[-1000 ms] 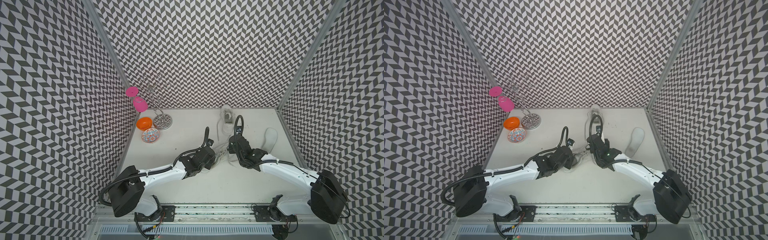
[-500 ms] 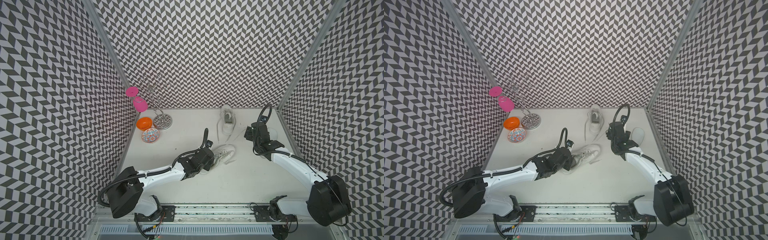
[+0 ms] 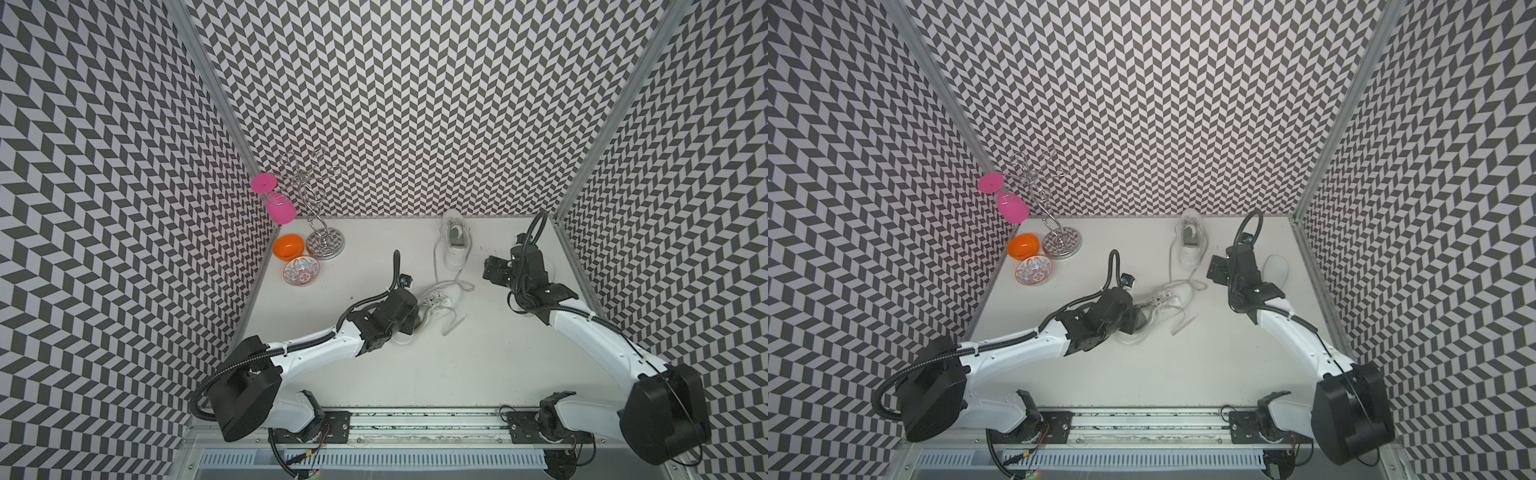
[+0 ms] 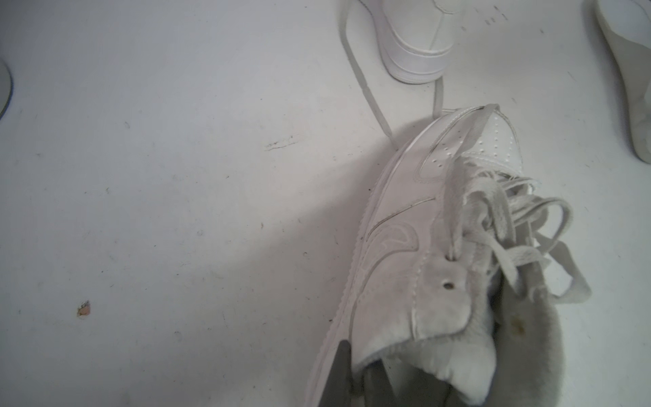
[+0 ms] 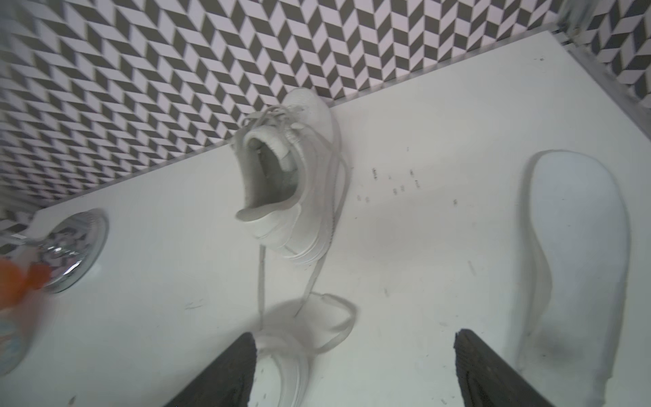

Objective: Remove the insole from the shoe
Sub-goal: Untie the shoelace on the shoe.

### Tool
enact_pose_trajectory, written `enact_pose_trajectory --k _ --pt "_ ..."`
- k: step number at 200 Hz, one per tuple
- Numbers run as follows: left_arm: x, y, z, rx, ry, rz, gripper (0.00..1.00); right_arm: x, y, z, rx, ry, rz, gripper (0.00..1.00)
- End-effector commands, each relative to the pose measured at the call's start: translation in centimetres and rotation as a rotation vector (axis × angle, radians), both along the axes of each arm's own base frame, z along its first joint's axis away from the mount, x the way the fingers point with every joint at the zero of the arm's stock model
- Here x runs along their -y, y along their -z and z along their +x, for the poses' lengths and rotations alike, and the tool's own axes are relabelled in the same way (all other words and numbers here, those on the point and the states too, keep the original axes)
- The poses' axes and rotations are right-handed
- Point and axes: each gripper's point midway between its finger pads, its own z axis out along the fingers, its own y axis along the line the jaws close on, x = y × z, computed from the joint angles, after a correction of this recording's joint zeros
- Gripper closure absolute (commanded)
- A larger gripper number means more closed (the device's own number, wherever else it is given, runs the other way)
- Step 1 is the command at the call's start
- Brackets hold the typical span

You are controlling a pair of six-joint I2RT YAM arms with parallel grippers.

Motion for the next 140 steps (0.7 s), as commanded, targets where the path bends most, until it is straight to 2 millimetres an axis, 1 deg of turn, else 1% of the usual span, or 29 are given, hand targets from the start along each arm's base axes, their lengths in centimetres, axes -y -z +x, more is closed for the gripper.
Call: enact_pose_trajectory --k 1,23,34,45,53,67,84,105,124,130,140 --pt "-0.1 -1.5 1.8 0.006 -0.119 -0.116 1.0 -5.0 -1.0 -2.4 0.025 -0.154 0.133 0.13" --pt "-0.4 -0.3 1.9 -0.039 -0.157 -0.103 1.0 -8.2 -0.1 -4.5 -0.001 -0.234 0.165 0.14" --pt "-0.2 0.2 1.9 -0.059 -0.157 -0.104 1.0 -9.6 0.4 -5.3 -0.012 -0.268 0.169 0.15" --pt "0.1 0.7 1.8 -0.08 -0.155 -0.103 1.0 -10.7 1.1 -5.9 -0.027 -0.292 0.166 0.15" --pt "0.2 0.8 1.8 -0.092 -0.156 -0.106 0.98 -11.2 1.6 -6.1 -0.038 -0.302 0.158 0.16" --pt "0.8 0.9 1.5 -0.107 -0.133 -0.121 0.89 -11.8 2.3 -6.4 -0.054 -0.312 0.147 0.16" --pt "1.1 0.2 1.2 -0.106 -0.112 -0.148 0.8 -12.2 2.3 -6.6 -0.053 -0.322 0.138 0.17" --pt "1.4 -1.0 0.7 -0.084 -0.065 -0.191 0.63 -13.0 2.3 -7.0 -0.05 -0.342 0.13 0.18" --pt "0.8 -2.2 1.0 -0.023 -0.043 -0.218 0.48 -13.7 2.6 -7.4 -0.062 -0.356 0.116 0.19" --pt "0.4 -2.5 1.3 0.005 -0.037 -0.223 0.45 -13.9 2.7 -7.5 -0.066 -0.358 0.116 0.19" --pt "-0.3 -3.3 1.9 0.045 -0.033 -0.245 0.44 -14.5 2.8 -7.7 -0.069 -0.367 0.123 0.19"
